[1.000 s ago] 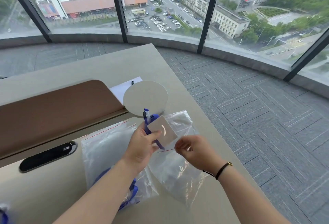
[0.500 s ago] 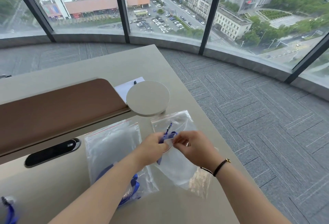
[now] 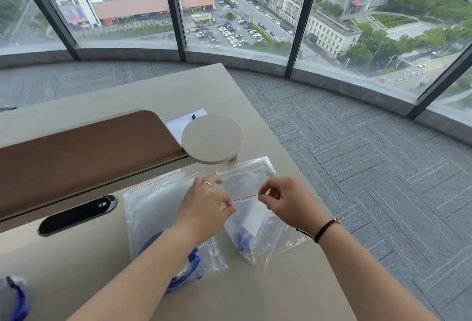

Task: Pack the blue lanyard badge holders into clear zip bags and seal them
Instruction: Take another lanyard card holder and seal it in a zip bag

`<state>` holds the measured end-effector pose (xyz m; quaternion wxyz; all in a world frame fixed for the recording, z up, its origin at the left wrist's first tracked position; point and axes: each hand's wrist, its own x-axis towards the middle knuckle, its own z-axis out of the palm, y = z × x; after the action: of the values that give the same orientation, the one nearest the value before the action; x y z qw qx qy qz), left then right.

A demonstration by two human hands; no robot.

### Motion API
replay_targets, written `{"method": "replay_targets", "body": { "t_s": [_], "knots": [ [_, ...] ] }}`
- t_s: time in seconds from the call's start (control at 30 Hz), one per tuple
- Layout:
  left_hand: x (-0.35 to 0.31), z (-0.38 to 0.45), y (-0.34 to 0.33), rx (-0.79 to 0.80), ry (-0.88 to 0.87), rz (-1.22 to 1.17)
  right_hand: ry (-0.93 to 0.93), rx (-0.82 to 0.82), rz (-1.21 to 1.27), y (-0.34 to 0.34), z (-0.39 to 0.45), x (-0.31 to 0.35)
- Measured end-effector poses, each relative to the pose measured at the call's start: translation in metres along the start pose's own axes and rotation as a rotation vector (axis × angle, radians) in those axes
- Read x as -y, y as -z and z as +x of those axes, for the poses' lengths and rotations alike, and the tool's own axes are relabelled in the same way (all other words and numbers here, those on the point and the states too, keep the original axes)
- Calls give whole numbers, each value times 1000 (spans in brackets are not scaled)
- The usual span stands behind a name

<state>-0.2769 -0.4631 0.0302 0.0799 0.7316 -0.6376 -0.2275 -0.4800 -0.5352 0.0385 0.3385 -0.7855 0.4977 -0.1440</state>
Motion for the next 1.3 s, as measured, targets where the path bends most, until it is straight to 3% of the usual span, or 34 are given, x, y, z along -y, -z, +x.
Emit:
{"method": "replay_targets", "body": {
  "t_s": [0.17,0.3,0.4,0.5,0.6,0.7,0.8,1.1,1.2,1.3],
  "knots": [
    [8,-14,-2,-70,106,-450,36,4,-118,10,1,6],
    [7,-29,8,-5,34,-620,98,118,-384,25,4,16],
    [10,-37,16,-28,16,-693,79,234,-442,36,9,28],
    [14,-48,29,-42,8,-866,12,306,-300,48,10,37],
    [21,-61,41,-77,41,-1021,11,339,11,58,6,49],
    [33,-68,46,-136,131,-1238,44,316,355,59,2,69],
    [49,-74,46,-128,170,-1464,81,285,538,49,-1,92],
    [73,-101,71,-221,121,-1611,58,278,667,28,-2,127],
    [82,-111,95,-214,148,-1397,31,282,681,24,-3,134],
    [86,-114,121,-149,103,-992,45,286,681,12,-2,146]
  ]
}}
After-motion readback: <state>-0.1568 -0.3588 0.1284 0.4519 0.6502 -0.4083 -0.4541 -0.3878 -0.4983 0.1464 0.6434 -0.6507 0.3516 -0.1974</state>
